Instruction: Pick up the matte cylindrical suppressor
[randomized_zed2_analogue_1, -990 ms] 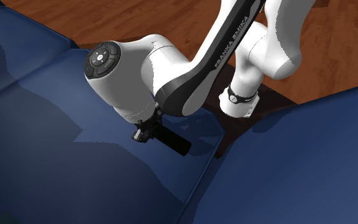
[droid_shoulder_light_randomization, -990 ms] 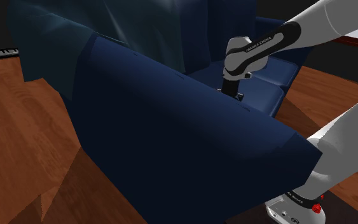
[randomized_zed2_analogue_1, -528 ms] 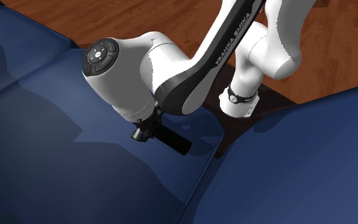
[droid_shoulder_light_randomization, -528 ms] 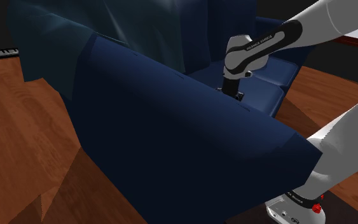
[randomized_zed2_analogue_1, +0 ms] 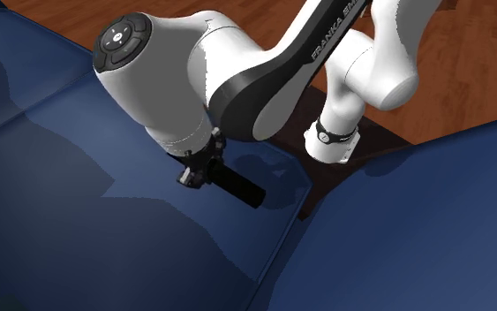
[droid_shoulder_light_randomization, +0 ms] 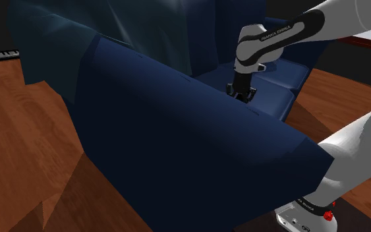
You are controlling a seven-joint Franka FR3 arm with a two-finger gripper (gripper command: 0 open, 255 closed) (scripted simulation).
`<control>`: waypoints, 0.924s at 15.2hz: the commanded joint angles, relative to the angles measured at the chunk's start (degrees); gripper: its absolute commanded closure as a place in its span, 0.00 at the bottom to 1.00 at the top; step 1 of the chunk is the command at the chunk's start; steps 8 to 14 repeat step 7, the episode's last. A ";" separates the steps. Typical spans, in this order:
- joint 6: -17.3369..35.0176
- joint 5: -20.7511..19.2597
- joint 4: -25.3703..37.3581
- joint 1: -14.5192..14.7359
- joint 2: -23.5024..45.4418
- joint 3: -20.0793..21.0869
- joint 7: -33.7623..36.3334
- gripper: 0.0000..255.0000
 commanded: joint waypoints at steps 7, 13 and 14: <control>-4.92 0.36 2.65 0.06 -2.28 -0.07 -0.44 1.00; -4.92 0.36 2.65 0.06 -2.28 -0.07 -0.44 1.00; -4.92 0.36 2.65 0.06 -2.28 -0.07 -0.44 1.00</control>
